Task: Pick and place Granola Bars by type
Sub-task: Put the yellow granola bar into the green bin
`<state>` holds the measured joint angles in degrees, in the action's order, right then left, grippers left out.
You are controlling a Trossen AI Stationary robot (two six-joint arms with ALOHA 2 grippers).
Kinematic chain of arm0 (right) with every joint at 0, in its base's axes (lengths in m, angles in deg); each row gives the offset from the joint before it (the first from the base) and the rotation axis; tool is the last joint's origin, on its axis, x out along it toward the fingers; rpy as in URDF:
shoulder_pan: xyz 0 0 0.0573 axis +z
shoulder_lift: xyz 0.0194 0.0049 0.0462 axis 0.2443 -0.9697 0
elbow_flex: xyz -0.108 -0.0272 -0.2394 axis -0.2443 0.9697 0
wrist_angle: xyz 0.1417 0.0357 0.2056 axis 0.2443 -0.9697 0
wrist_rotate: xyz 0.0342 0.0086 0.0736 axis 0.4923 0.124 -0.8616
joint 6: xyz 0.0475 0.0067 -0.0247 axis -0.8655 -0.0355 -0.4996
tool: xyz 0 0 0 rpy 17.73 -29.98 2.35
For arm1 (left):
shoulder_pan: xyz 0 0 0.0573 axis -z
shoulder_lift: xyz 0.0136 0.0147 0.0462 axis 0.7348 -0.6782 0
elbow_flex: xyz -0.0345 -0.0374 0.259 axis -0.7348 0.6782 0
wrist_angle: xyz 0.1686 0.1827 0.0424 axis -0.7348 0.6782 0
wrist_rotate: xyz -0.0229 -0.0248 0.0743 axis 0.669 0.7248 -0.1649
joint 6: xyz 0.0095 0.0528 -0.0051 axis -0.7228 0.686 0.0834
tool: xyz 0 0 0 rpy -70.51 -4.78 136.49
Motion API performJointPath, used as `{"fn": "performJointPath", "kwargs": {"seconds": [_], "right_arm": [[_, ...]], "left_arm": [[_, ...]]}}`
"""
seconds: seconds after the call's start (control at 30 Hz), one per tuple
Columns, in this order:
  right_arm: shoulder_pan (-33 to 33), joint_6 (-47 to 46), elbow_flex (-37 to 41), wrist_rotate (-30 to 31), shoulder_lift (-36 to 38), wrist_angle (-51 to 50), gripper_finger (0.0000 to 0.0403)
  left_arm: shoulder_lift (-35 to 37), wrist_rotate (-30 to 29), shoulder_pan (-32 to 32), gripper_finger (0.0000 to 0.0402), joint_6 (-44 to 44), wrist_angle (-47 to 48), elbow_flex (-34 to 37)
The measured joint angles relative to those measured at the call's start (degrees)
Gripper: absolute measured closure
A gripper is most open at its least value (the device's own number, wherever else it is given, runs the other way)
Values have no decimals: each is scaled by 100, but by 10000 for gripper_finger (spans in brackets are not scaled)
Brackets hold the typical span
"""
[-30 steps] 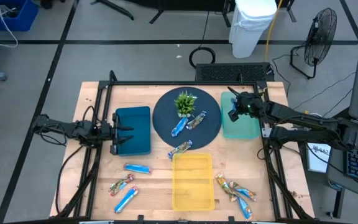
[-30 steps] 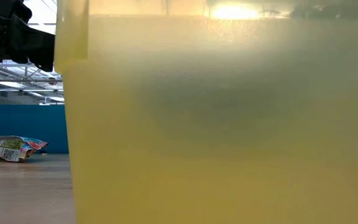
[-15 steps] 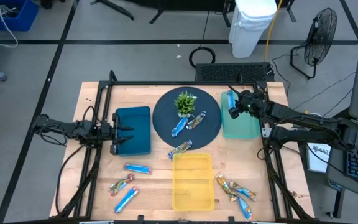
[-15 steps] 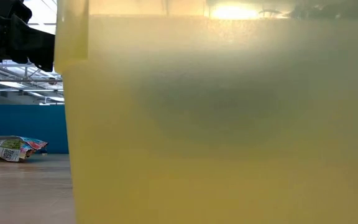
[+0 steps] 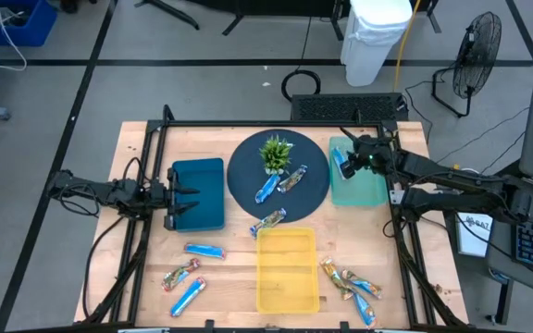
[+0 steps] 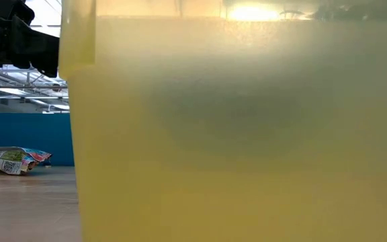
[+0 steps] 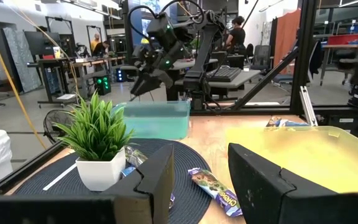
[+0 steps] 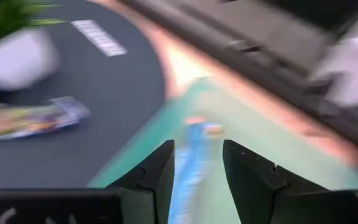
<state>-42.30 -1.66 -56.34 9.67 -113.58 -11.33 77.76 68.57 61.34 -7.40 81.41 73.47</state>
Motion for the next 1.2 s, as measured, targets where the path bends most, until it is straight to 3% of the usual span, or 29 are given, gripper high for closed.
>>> {"fn": "performJointPath", "kwargs": {"seconds": [0.13, 0.27, 0.37, 0.43, 0.5, 0.57, 0.8, 0.9, 1.03, 1.2], "right_arm": [[130, 30, 0, -2086, -2, 481, 282], [665, -458, 0, -4381, 0, 1431, 286], [1383, -1106, 0, -5385, 0, 1955, 287], [2013, -1477, 0, -5615, 0, 2144, 287], [2770, -1797, 0, -5473, 0, 2214, 287], [3626, -2112, 0, -4922, -22, 2269, 289], [6570, -2967, 0, -1819, -485, 2406, 347], [7463, -3336, 0, -889, -1034, 2711, 390], [8143, -3619, -106, -385, -1895, 3406, 399], [8442, -4349, -571, -357, -2946, 3347, 402]], "left_arm": [[2, 0, 1, 243, -1, 0, -1], [1, 0, 0, 243, 0, 0, -1], [2, 0, 0, 243, 0, 0, 0], [1, 0, 1, 243, 0, 1, -1], [2, 0, 1, 243, 0, 0, -2], [2, 0, 1, 243, 0, 1, -1], [0, 0, 2, 243, 0, 0, 0], [1, 0, 0, 243, 0, 0, -2], [2, 0, 1, 243, 0, 0, -1], [2, 0, 2, 243, 0, 0, 0]]}}
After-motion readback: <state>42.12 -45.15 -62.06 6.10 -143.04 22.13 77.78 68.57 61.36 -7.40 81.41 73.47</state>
